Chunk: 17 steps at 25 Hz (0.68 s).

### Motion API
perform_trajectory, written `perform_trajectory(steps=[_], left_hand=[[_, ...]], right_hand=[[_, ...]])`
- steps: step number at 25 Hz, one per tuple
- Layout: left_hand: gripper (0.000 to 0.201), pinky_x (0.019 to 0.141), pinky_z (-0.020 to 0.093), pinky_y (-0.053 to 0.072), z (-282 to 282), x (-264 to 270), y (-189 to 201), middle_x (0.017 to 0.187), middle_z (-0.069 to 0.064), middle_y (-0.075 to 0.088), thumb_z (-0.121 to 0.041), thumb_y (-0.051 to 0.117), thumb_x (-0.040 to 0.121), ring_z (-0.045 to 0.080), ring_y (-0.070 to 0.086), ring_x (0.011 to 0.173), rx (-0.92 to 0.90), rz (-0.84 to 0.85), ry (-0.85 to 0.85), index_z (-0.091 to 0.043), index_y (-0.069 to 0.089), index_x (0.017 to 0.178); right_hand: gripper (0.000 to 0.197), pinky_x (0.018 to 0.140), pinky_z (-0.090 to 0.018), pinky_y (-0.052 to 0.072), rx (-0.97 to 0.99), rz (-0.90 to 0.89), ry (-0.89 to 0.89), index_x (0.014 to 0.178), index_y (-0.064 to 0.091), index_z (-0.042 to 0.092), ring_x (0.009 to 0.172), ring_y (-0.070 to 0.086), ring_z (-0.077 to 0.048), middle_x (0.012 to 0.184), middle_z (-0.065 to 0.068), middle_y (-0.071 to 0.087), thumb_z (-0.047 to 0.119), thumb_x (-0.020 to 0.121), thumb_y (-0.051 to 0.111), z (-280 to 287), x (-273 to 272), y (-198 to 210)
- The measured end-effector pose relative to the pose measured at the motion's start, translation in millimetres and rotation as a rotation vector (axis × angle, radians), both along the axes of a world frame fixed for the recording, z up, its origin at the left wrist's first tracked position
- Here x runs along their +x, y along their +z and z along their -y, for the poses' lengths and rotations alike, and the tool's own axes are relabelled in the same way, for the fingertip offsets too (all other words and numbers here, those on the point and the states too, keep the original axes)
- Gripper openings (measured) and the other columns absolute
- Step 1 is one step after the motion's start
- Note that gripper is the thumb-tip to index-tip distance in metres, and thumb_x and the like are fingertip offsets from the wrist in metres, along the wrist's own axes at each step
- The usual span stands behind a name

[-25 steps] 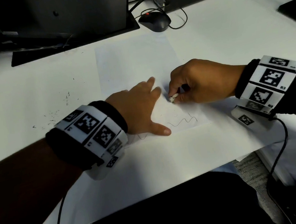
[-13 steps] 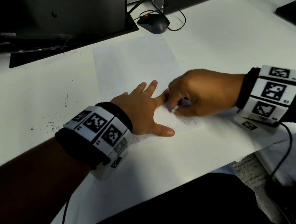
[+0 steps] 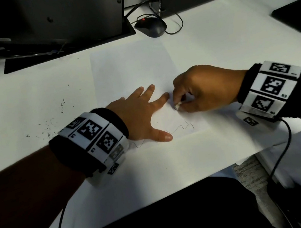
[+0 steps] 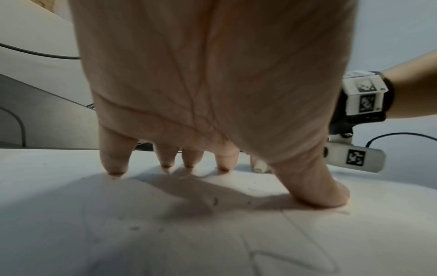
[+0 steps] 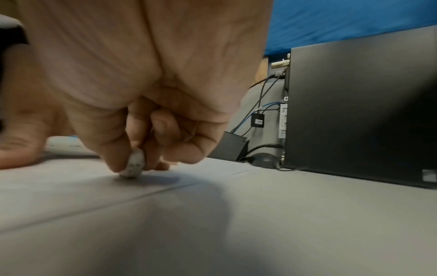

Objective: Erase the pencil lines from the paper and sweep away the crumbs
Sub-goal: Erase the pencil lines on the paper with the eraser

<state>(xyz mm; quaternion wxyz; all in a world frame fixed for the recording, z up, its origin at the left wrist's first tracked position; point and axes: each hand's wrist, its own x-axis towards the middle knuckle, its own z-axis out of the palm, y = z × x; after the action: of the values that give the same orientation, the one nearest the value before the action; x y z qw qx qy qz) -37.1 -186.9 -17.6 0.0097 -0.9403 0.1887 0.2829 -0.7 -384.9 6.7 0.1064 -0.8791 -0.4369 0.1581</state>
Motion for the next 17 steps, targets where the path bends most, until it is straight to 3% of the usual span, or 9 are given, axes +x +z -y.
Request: perform_trajectory(steps=[3, 7, 11, 17], left_hand=[[0.112, 0.119, 0.054, 0.017, 0, 0, 1, 0.164, -0.001, -0.020, -0.083, 0.051, 0.074, 0.021, -0.014, 0.152, 0.018, 0.001, -0.008, -0.040, -0.014, 0.155], [0.113, 0.119, 0.054, 0.017, 0, 1, -1, 0.165, 0.000, -0.019, -0.084, 0.051, 0.074, 0.021, -0.014, 0.152, 0.020, 0.010, -0.010, -0.040, -0.014, 0.155], [0.112, 0.118, 0.053, 0.018, 1, 0, 0, 0.165, 0.000, -0.019, -0.082, 0.053, 0.075, 0.021, -0.013, 0.152, 0.023, 0.008, 0.002, -0.041, -0.014, 0.155], [0.104, 0.116, 0.056, 0.025, 11, 3, 9, 0.165, 0.002, -0.019, -0.081, 0.055, 0.075, 0.034, -0.010, 0.151, 0.089, -0.022, -0.016, -0.054, -0.010, 0.150]], right_hand=[[0.012, 0.062, -0.013, 0.037, -0.027, -0.106, 0.090, 0.091, 0.075, 0.027, 0.065, 0.052, 0.004, 0.077, 0.019, 0.057, 0.023, 0.081, 0.070, 4, -4, 0], [0.012, 0.066, -0.018, 0.039, -0.002, -0.064, 0.022, 0.092, 0.075, 0.028, 0.067, 0.053, 0.003, 0.081, 0.017, 0.060, 0.025, 0.081, 0.070, 7, 1, 0], [0.011, 0.063, -0.011, 0.039, -0.058, -0.164, 0.099, 0.090, 0.075, 0.028, 0.068, 0.056, 0.003, 0.078, 0.018, 0.060, 0.023, 0.081, 0.071, 8, -7, 3], [0.013, 0.062, -0.014, 0.035, 0.035, -0.032, -0.059, 0.093, 0.074, 0.025, 0.067, 0.051, 0.006, 0.082, 0.016, 0.059, 0.022, 0.081, 0.069, 5, 17, -4]])
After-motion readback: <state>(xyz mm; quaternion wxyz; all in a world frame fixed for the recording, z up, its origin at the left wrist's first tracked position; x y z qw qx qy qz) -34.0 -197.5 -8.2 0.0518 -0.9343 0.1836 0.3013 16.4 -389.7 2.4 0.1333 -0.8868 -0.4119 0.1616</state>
